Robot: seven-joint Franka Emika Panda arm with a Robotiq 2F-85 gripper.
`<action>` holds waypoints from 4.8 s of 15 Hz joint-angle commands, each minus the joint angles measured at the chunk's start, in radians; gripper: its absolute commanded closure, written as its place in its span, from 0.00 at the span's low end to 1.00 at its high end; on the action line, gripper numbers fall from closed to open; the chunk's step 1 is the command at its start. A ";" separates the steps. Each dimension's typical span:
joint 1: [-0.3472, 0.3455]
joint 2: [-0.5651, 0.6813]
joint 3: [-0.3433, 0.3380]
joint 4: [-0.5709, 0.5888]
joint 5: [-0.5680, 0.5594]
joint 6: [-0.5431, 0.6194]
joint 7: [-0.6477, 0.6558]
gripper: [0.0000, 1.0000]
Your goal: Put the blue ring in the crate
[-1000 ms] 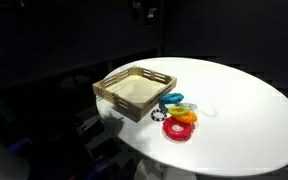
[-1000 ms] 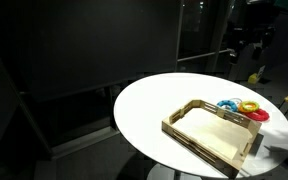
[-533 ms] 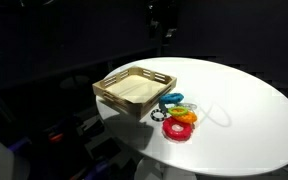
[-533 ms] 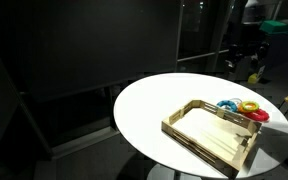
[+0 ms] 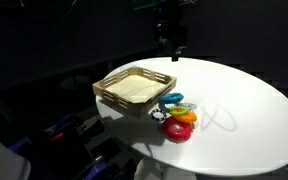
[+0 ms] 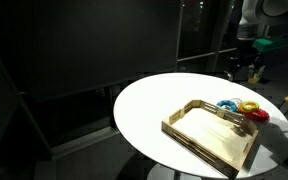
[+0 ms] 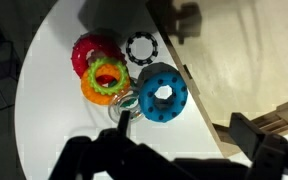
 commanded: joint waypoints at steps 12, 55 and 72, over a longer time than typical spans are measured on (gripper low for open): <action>0.011 0.135 -0.066 0.030 -0.069 0.107 0.156 0.00; 0.157 0.364 -0.201 0.118 -0.182 0.202 0.375 0.90; 0.109 0.208 -0.077 0.072 0.019 0.165 0.240 0.90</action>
